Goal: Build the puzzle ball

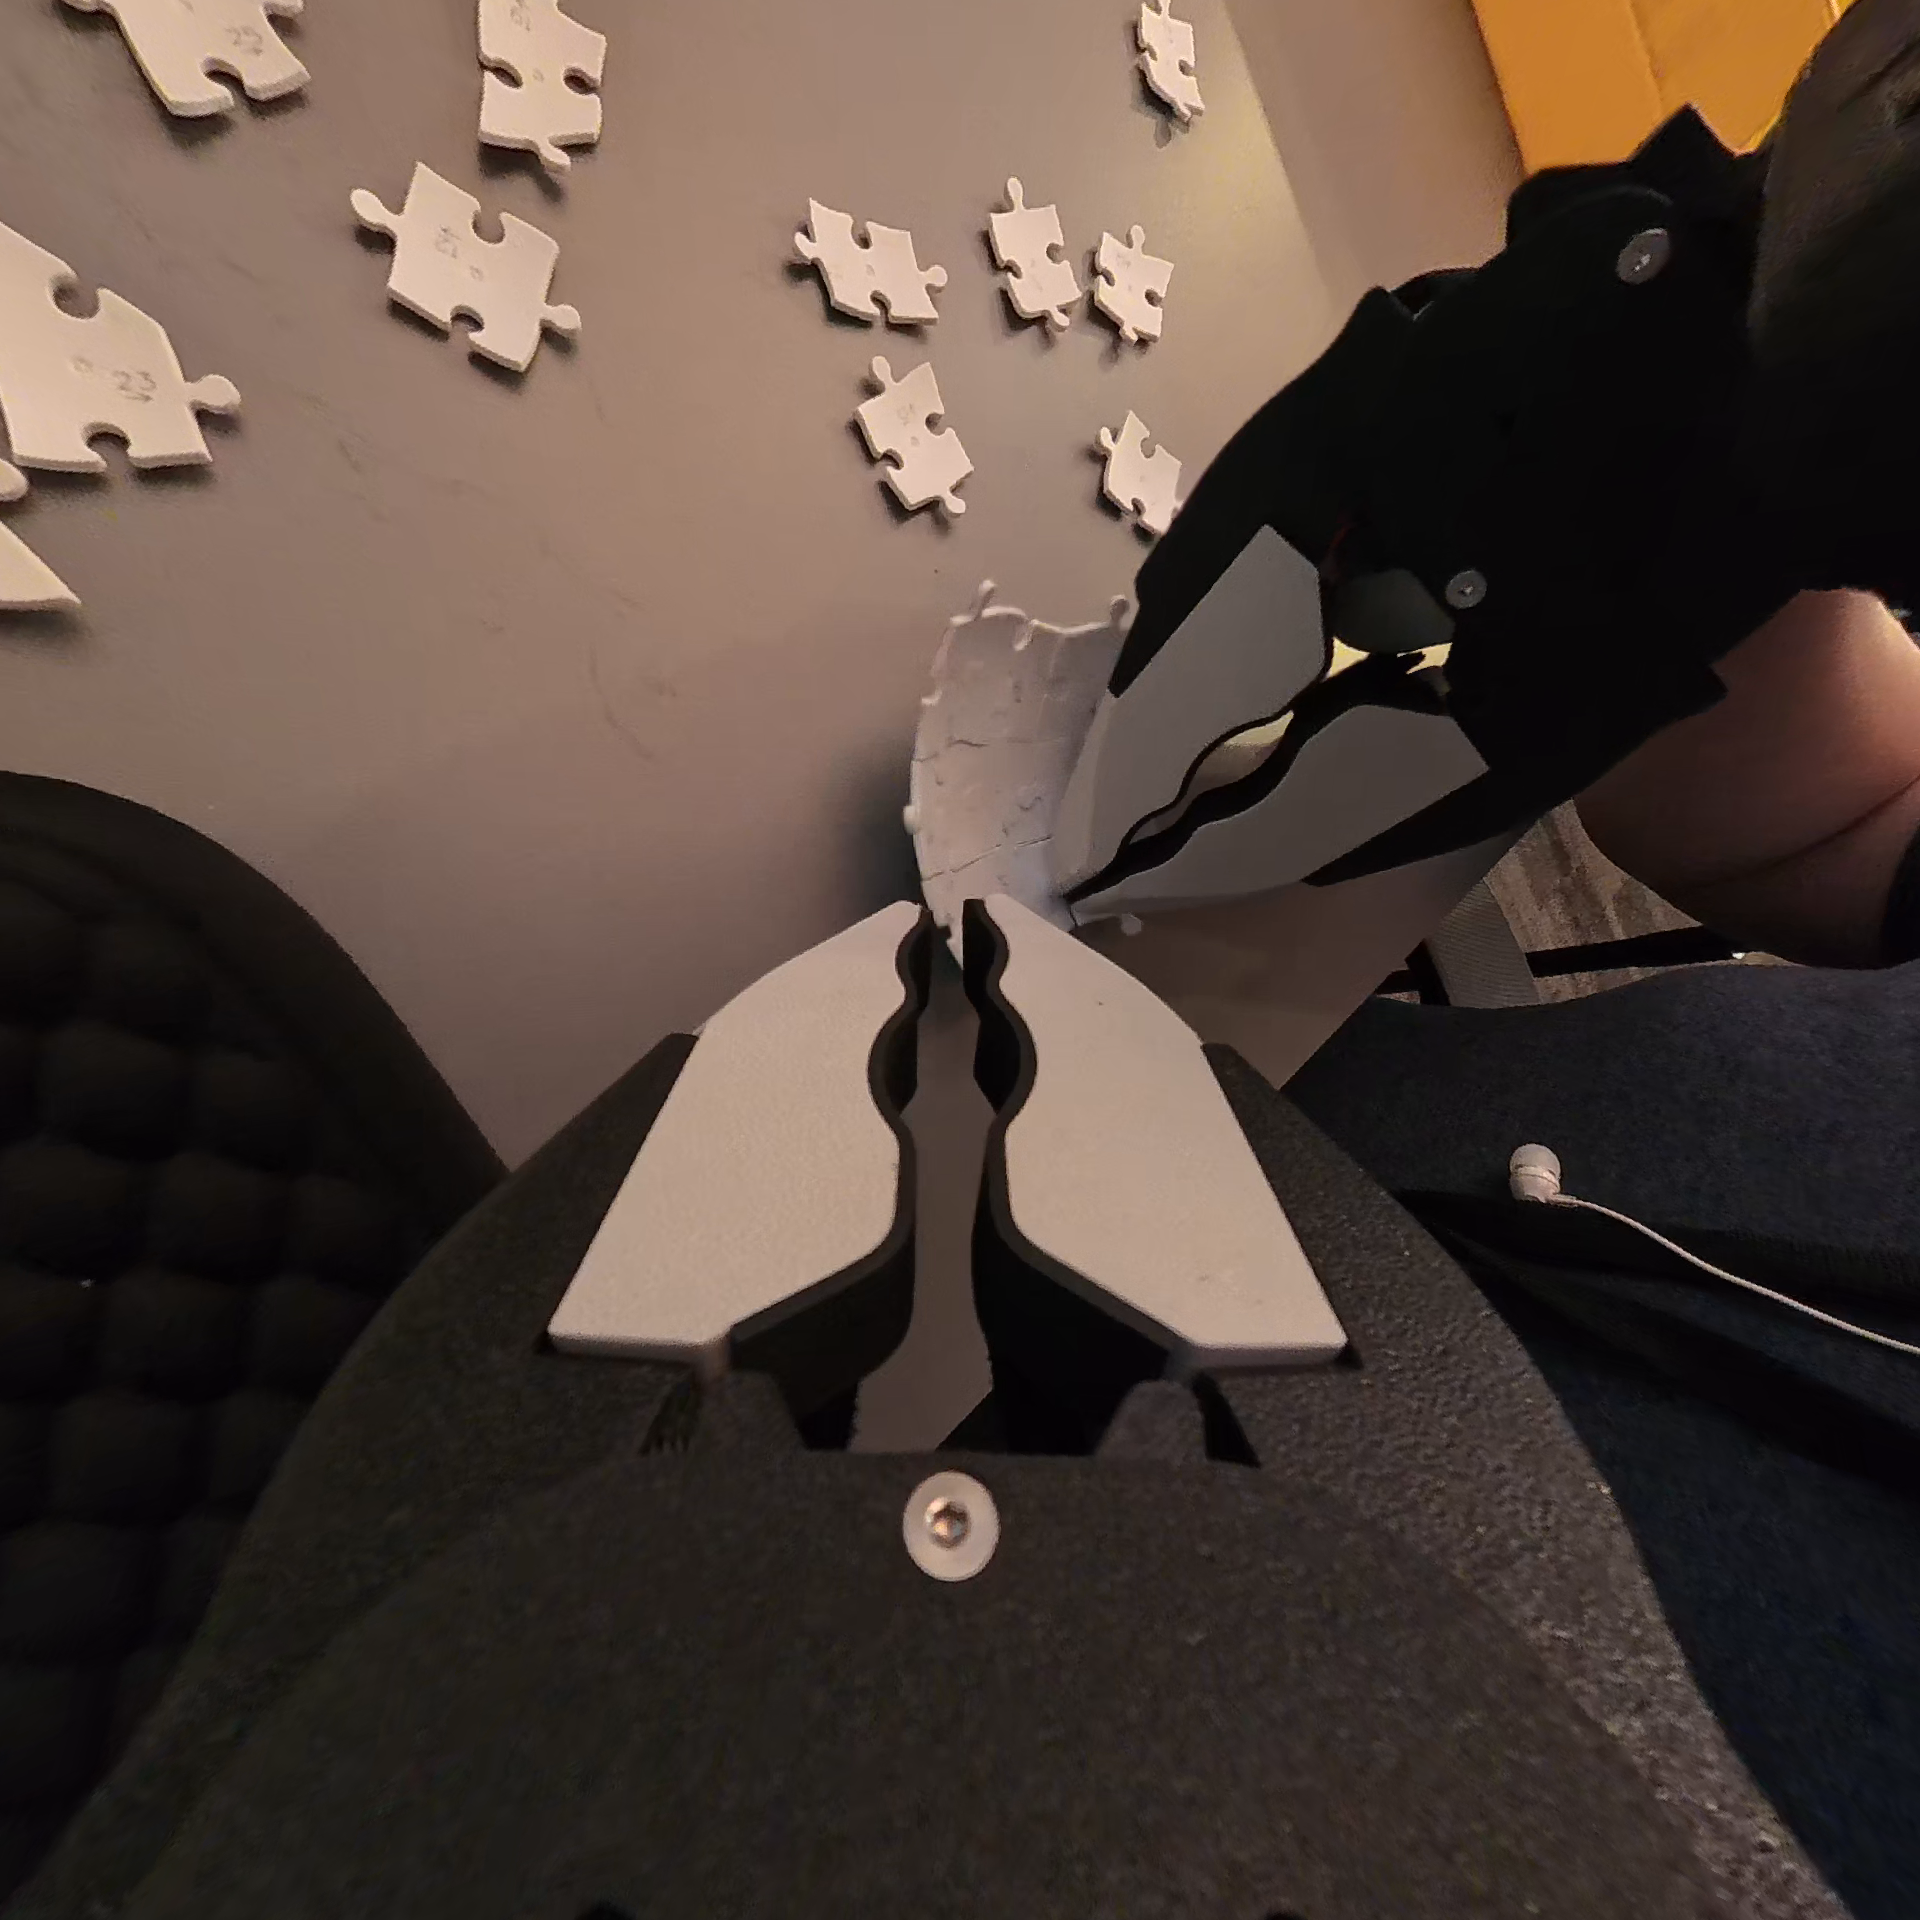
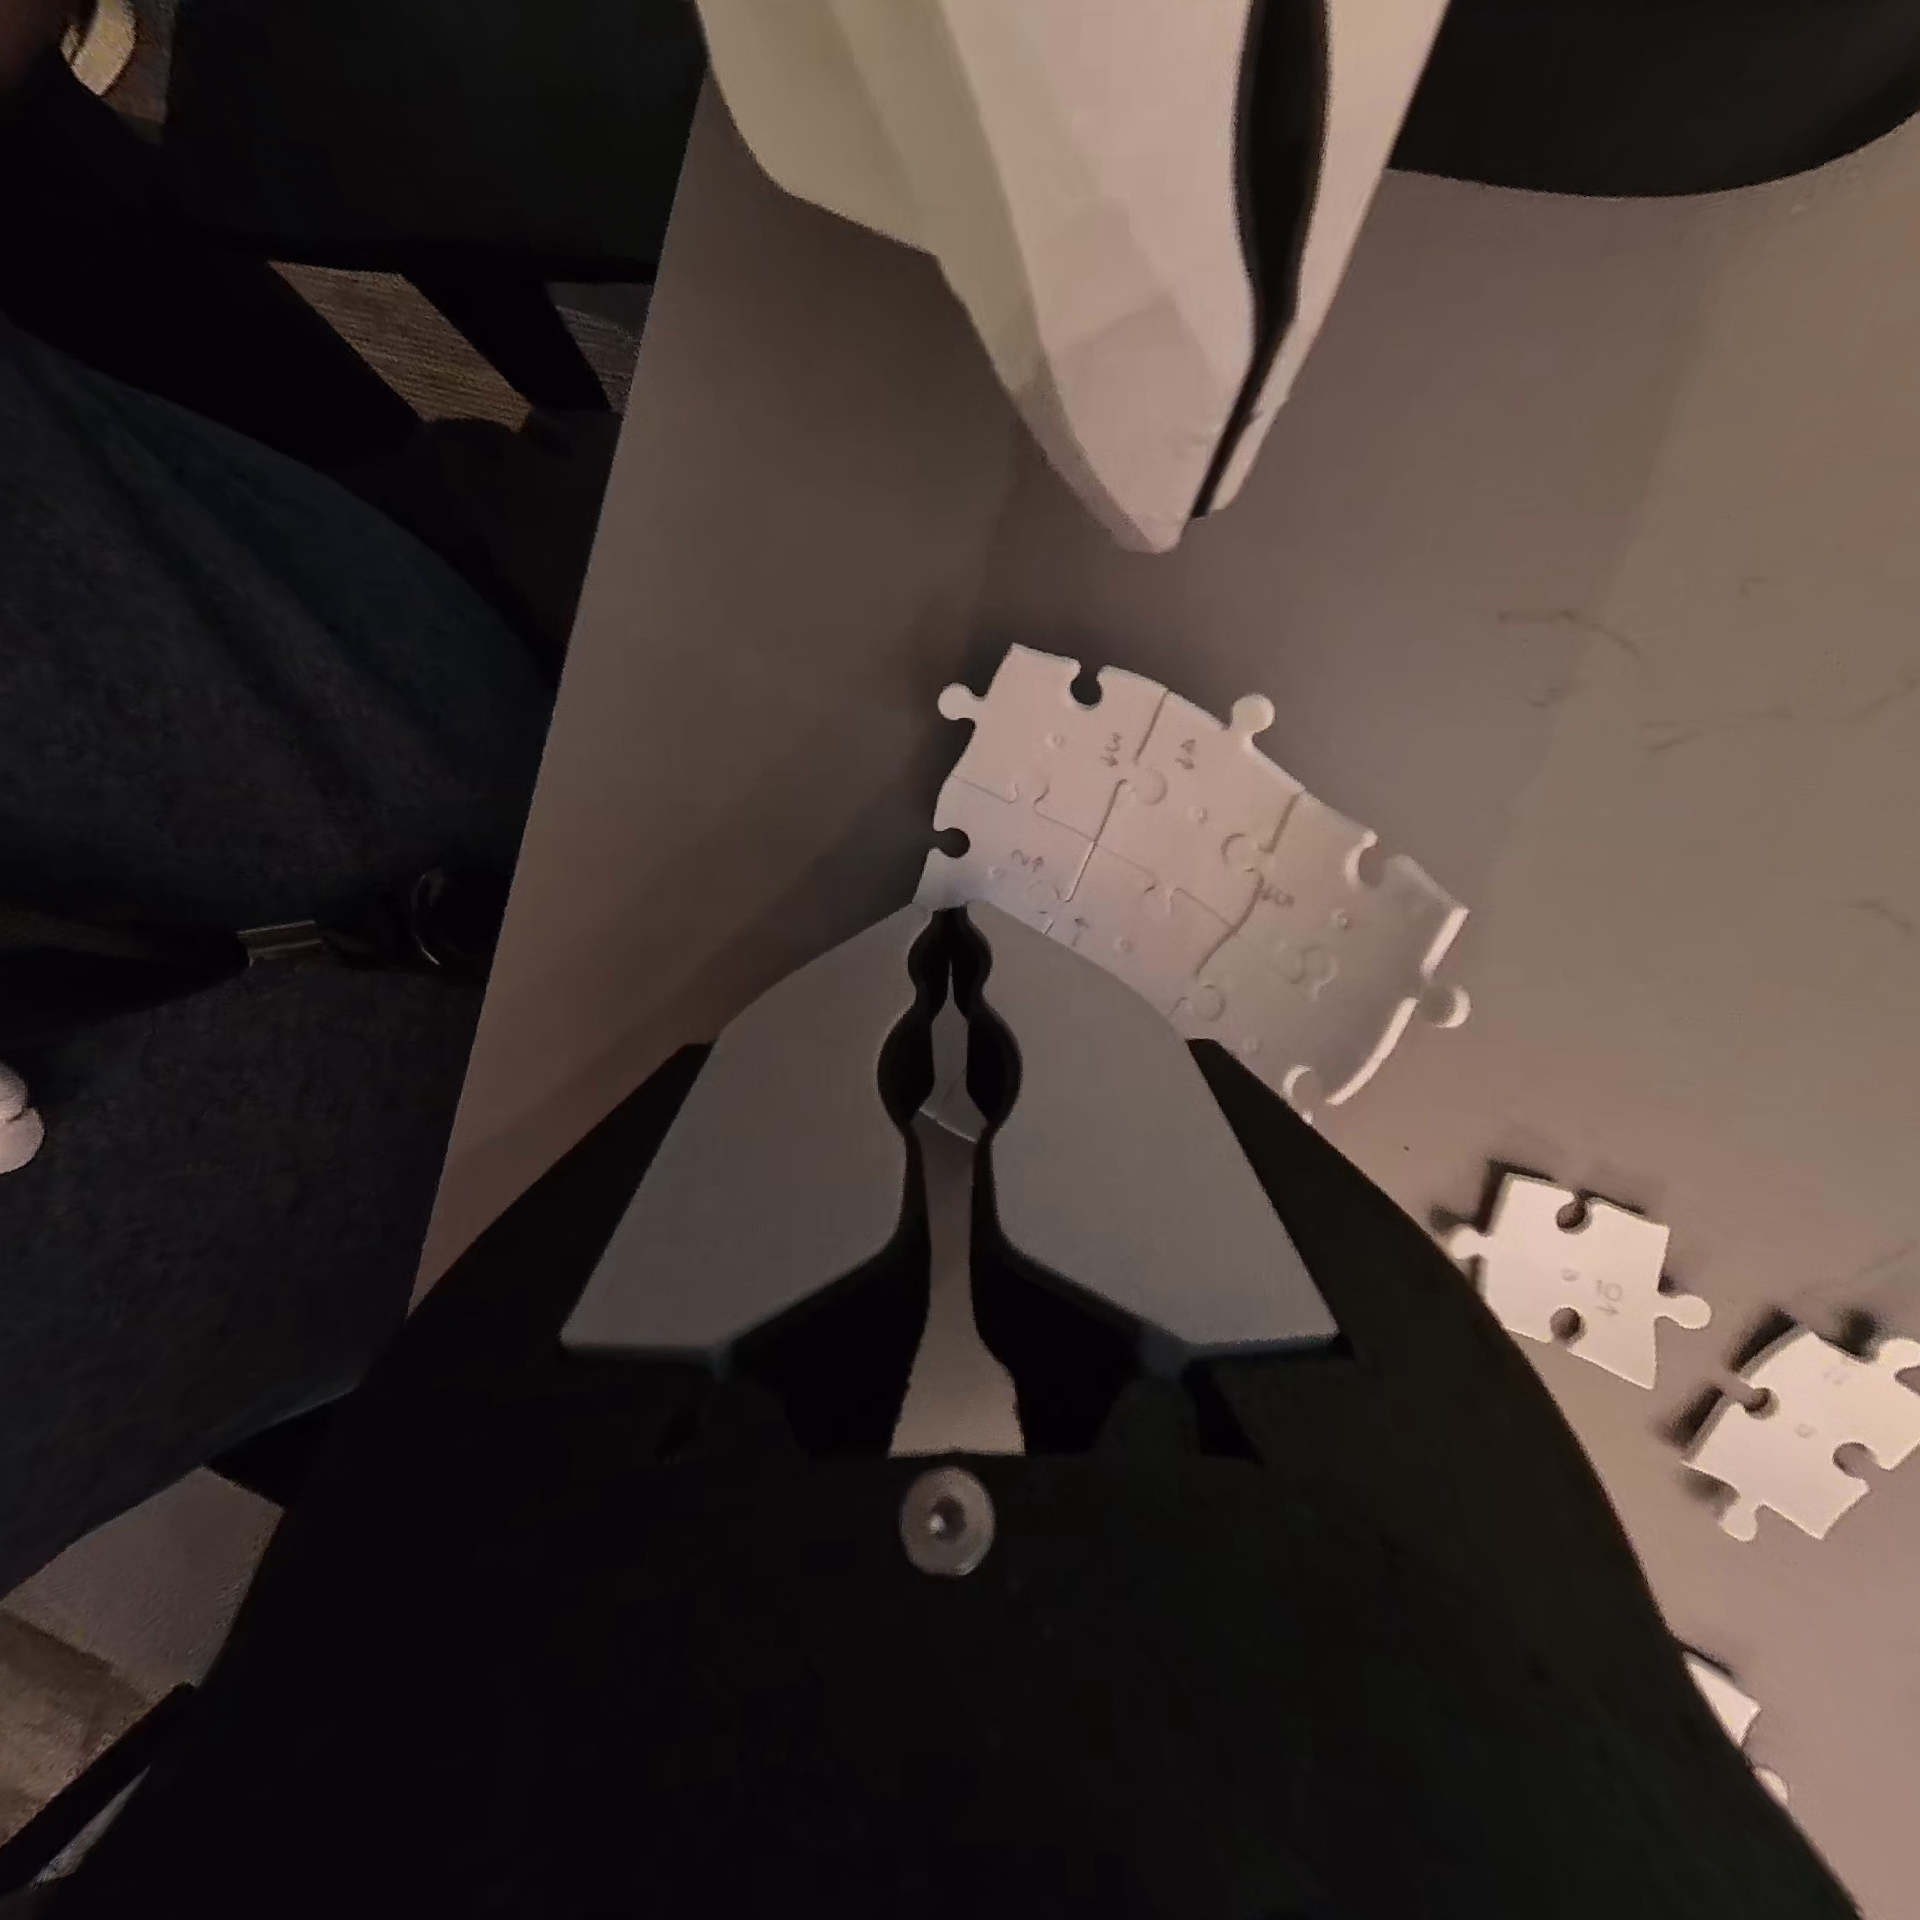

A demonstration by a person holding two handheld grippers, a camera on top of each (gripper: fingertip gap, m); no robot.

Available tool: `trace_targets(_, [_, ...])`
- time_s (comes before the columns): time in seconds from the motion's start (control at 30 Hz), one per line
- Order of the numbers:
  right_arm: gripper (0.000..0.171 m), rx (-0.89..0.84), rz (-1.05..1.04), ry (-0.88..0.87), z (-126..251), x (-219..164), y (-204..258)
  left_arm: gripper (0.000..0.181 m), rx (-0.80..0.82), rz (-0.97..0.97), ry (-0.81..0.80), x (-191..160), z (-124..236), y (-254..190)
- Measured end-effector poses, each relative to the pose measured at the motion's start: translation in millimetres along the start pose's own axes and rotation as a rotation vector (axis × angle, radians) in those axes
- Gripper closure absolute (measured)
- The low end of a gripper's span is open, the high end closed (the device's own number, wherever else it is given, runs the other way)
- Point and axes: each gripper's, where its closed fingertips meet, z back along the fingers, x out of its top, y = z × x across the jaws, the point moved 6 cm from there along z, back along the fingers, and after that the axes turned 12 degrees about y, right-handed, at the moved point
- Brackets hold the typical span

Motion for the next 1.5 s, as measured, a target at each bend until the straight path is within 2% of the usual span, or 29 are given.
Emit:
trace_targets(0.53, [0.170, 0.011, -0.006, -0.056, 11.9, -4.4, 3.6, 0.176, -0.006, 0.003, -0.003, -2.2, -0.1, -0.1])
trace_targets(0.93, [0.170, 0.008, 0.012, -0.015, 3.4, -6.4, 4.9, 0.176, -0.032, 0.004, 0.046, -5.3, -14.6, -1.7])
trace_targets(1.5, [0.170, 0.003, 0.056, -0.053, 0.1, -3.0, 7.8, 0.178, -0.064, -0.012, 0.102, -10.0, -29.2, -8.3])
